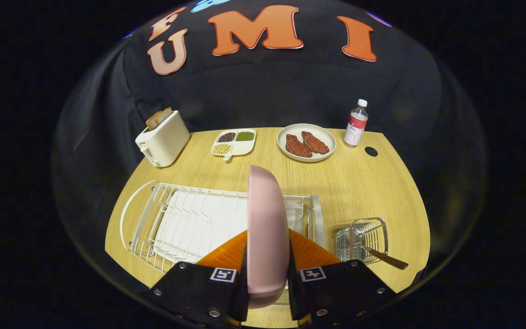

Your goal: Take the plate from the dish rack, then take the spoon from the basket and place it into the plate.

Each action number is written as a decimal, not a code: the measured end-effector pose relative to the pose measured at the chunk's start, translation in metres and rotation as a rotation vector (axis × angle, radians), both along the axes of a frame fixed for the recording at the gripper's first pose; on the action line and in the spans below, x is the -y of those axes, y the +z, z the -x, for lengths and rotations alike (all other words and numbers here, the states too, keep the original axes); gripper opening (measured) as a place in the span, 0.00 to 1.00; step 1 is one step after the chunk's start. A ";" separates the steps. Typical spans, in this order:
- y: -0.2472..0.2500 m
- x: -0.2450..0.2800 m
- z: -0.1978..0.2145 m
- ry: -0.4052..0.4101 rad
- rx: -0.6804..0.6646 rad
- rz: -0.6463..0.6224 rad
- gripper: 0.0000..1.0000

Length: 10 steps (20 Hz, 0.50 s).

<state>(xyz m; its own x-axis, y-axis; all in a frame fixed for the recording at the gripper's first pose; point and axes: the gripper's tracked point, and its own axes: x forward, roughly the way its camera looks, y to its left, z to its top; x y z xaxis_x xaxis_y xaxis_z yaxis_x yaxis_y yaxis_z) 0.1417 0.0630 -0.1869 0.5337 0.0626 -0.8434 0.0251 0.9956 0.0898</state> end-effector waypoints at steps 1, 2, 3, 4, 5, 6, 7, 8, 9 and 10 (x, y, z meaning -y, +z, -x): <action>-0.001 0.001 -0.001 -0.011 -0.001 -0.005 0.36; 0.000 0.003 0.000 -0.019 -0.004 -0.013 0.35; 0.003 0.004 -0.001 -0.027 -0.003 -0.022 0.35; 0.009 0.005 -0.002 -0.040 0.003 -0.040 0.35; 0.015 0.007 -0.006 -0.057 0.021 -0.048 0.35; 0.021 0.013 -0.006 -0.063 0.028 -0.039 0.33; 0.022 0.016 -0.009 -0.062 0.048 -0.011 0.31; 0.017 0.020 -0.005 -0.043 0.043 0.033 0.29; 0.014 0.022 -0.001 -0.026 0.031 0.073 0.28; 0.012 0.025 0.001 -0.028 0.030 0.089 0.27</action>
